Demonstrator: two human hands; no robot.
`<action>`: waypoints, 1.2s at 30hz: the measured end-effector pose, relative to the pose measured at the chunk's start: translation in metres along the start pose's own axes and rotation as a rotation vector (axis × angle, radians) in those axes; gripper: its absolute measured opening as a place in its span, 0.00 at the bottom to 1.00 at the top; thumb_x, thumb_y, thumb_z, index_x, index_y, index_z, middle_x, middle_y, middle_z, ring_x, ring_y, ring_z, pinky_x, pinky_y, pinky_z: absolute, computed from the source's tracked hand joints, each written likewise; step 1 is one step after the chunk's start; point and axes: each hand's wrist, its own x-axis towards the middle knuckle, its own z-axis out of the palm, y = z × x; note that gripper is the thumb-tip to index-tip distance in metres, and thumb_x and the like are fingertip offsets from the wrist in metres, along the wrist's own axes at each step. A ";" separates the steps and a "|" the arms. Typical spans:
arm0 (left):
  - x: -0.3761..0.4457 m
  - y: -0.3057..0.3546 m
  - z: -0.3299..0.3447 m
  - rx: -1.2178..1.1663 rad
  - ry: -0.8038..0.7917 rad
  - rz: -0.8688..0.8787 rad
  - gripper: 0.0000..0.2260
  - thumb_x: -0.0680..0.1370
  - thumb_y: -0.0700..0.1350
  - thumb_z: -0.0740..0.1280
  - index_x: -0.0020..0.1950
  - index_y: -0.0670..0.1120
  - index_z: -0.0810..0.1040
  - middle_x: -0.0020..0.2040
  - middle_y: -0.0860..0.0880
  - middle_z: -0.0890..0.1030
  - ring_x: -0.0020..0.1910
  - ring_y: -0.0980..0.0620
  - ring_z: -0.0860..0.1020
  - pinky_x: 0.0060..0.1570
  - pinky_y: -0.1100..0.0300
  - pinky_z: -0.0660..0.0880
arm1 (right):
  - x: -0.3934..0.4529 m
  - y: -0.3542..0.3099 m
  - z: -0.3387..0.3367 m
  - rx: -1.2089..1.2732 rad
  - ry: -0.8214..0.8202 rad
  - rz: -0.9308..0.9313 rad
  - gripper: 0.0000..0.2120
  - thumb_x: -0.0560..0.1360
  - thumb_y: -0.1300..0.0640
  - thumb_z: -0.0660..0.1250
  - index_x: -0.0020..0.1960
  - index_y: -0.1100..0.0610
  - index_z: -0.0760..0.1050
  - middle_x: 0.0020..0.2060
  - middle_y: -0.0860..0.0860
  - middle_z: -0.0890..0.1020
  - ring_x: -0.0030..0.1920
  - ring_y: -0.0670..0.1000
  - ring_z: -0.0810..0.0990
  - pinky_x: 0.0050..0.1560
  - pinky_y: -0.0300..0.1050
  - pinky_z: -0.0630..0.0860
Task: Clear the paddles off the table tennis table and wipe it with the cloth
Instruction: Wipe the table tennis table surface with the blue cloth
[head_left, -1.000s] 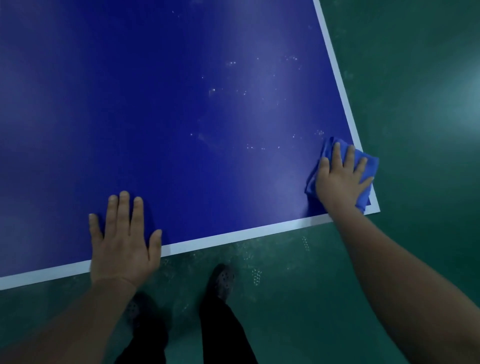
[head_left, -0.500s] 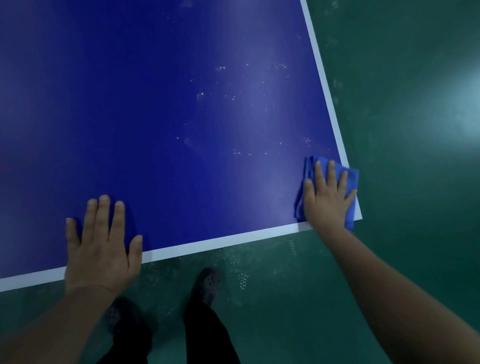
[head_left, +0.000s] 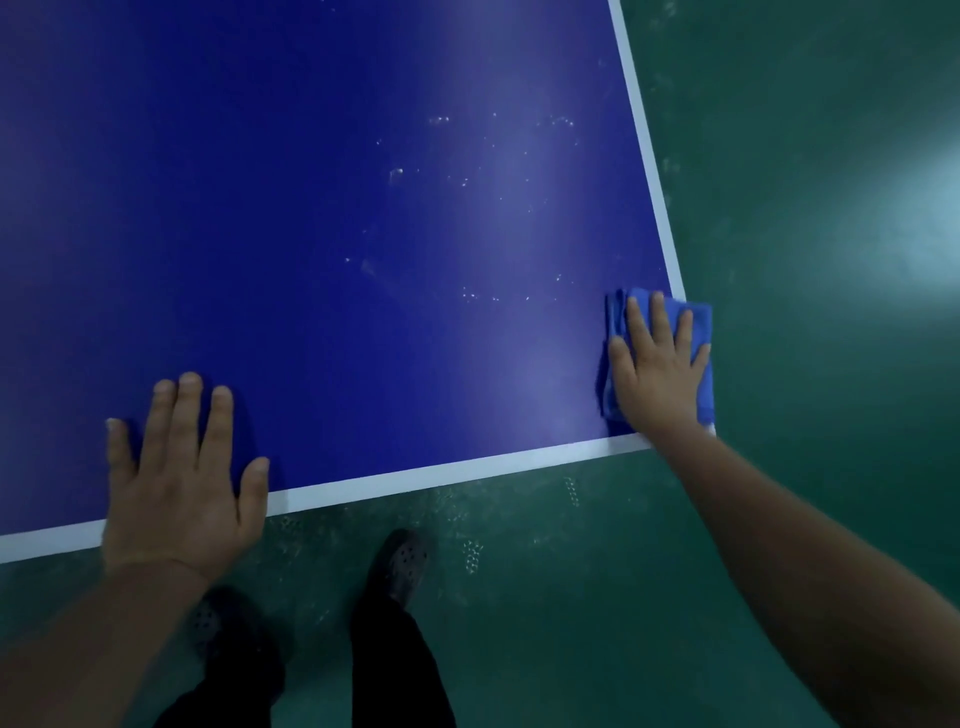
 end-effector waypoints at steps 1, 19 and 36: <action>0.000 0.000 0.000 0.000 0.000 0.003 0.34 0.81 0.60 0.46 0.80 0.40 0.56 0.81 0.39 0.54 0.81 0.44 0.46 0.77 0.40 0.39 | -0.029 0.007 0.005 -0.003 0.000 0.003 0.30 0.81 0.38 0.45 0.81 0.42 0.49 0.82 0.45 0.48 0.81 0.58 0.43 0.77 0.67 0.42; 0.000 0.004 -0.011 0.012 -0.040 -0.014 0.33 0.81 0.59 0.48 0.79 0.39 0.56 0.80 0.38 0.56 0.80 0.40 0.53 0.76 0.34 0.49 | -0.110 -0.084 0.038 -0.006 -0.020 0.025 0.30 0.80 0.39 0.46 0.81 0.42 0.55 0.81 0.47 0.54 0.80 0.61 0.47 0.75 0.72 0.46; -0.004 0.004 -0.012 -0.060 -0.029 -0.061 0.31 0.79 0.57 0.52 0.75 0.39 0.66 0.76 0.37 0.64 0.77 0.36 0.60 0.75 0.34 0.51 | -0.009 -0.265 0.039 -0.040 0.040 -0.401 0.28 0.80 0.42 0.45 0.80 0.40 0.54 0.81 0.48 0.55 0.80 0.64 0.48 0.71 0.76 0.39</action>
